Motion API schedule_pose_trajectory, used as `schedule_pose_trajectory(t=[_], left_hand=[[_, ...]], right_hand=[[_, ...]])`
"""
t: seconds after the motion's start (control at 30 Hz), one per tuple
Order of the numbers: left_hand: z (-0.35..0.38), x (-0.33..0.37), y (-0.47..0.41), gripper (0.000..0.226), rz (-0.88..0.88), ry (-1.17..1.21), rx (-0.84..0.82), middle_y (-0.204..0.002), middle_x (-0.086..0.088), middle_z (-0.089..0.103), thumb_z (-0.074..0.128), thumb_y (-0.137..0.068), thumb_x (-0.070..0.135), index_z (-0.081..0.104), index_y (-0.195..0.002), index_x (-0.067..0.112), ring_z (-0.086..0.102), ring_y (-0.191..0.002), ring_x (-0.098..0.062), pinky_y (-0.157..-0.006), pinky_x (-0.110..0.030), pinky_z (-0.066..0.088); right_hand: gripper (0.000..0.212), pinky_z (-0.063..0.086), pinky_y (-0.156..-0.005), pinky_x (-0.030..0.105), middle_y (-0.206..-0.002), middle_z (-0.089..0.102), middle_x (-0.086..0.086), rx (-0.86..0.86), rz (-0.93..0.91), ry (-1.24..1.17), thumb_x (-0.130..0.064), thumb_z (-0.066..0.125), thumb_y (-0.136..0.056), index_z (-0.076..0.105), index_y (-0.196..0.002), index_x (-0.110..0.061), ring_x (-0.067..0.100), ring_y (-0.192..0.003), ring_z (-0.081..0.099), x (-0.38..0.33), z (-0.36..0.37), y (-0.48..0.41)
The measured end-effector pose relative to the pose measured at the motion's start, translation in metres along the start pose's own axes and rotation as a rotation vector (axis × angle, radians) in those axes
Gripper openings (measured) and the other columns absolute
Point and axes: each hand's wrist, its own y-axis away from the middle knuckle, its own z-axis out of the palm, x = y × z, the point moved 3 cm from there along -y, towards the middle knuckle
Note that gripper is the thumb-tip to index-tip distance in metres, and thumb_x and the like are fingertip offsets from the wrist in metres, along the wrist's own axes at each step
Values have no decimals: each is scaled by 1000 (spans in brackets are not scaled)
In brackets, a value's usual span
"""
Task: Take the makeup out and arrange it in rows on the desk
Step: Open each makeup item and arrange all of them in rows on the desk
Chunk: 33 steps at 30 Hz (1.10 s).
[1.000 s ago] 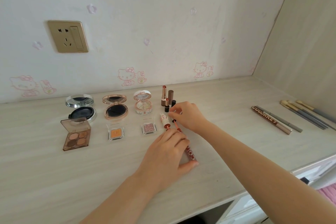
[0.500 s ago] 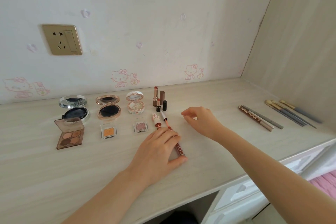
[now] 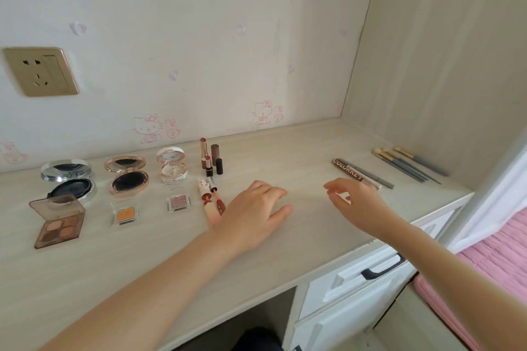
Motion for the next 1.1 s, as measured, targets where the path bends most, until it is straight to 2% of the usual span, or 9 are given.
schedule_pose_trajectory(t=[0.13,0.27,0.4,0.57,0.77,1.1], left_hand=[[21,15,-42,41,-23,65,-68,-126,9,57,47,-96,43,54,-130,21,38,-127,-8,-101,-30,38],[45,29,-86,37,-18,98,-102,-129,2,57,49,-96,34,55,-129,17,40,-126,-15,-104,-35,36],[71,37,-126,39,-45,137,-104,-134,-5,54,51,-95,27,53,-131,12,40,-129,-21,-106,-31,34],[91,35,-161,47,-136,180,-106,-140,-12,48,50,-93,22,44,-138,11,35,-135,-26,-109,-33,31],[104,35,-178,54,-178,240,-136,-146,-11,41,50,-93,17,33,-144,9,32,-138,-24,-111,-30,26],[104,34,-176,54,-199,284,-122,-139,-10,51,51,-89,10,38,-142,13,40,-132,-25,-105,-26,28]], right_hand=[[23,49,-83,27,-92,62,-15,59,42,46,-19,56,-92,66,-112,-22,10,-93,61,27,-17,6],[22,46,-82,27,-93,62,-9,141,59,103,-14,54,-91,66,-110,-17,17,-91,59,51,-30,6],[22,49,-79,34,-95,64,1,186,109,166,-14,52,-92,65,-110,-14,21,-91,57,70,-36,3],[25,50,-80,35,-100,60,-1,181,155,245,-25,50,-95,60,-116,-15,19,-96,53,81,-38,-4],[33,50,-79,34,-106,59,-2,157,141,333,-42,48,-96,59,-116,-18,19,-103,47,86,-33,-12],[23,45,-79,31,-98,59,-2,186,105,377,-34,58,-92,61,-110,-20,20,-98,43,87,-25,-13]])
